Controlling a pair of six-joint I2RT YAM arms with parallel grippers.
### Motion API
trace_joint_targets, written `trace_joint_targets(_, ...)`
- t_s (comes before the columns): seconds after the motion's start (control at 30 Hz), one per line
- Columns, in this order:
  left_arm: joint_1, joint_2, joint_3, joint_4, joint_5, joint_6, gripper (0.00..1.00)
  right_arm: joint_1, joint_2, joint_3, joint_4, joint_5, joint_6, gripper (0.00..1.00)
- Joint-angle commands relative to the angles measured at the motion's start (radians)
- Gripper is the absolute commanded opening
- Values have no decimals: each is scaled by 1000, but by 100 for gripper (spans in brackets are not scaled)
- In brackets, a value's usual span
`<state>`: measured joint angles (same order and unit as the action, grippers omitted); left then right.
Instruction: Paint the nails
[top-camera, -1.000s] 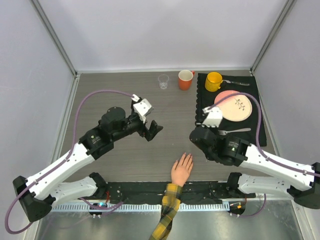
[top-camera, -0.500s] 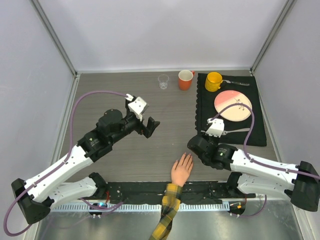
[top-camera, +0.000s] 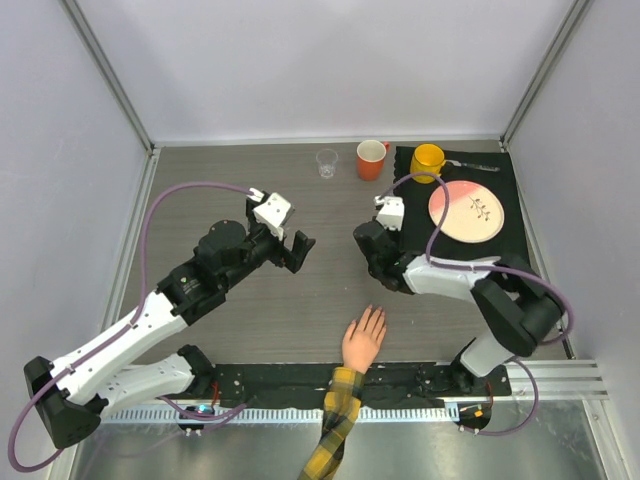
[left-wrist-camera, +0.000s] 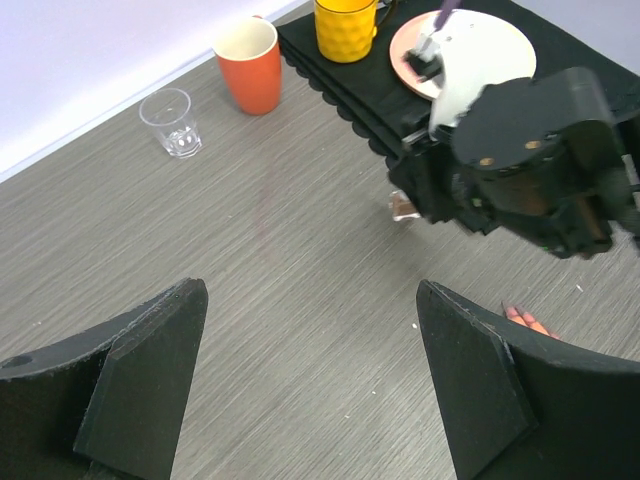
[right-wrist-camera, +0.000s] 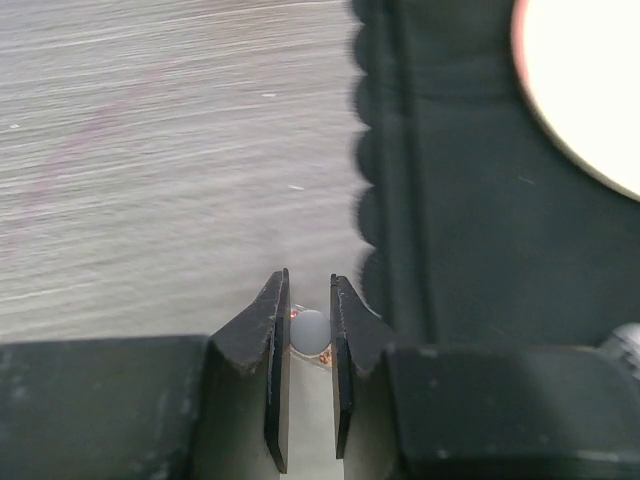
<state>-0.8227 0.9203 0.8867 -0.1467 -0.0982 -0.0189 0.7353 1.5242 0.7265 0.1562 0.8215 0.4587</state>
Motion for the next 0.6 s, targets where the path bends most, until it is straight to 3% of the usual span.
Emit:
trace_joint_targets(0.0,2,-12,3,62,-28,-1,89,-22,98,94,213,-38,-100,1)
trace_joint_targets(0.33,0,-12,6,61,-15,-6,89,-31,229,140,263,-25,-114,1)
trace_joint_targets(0.4,0,-12,6,62,-11,-7,90,-30,231,136,258,-25,-107,6)
trace_joint_targets(0.57,2,-17,6,62,-11,-9,89,-30,197,142,217,-30,-115,32)
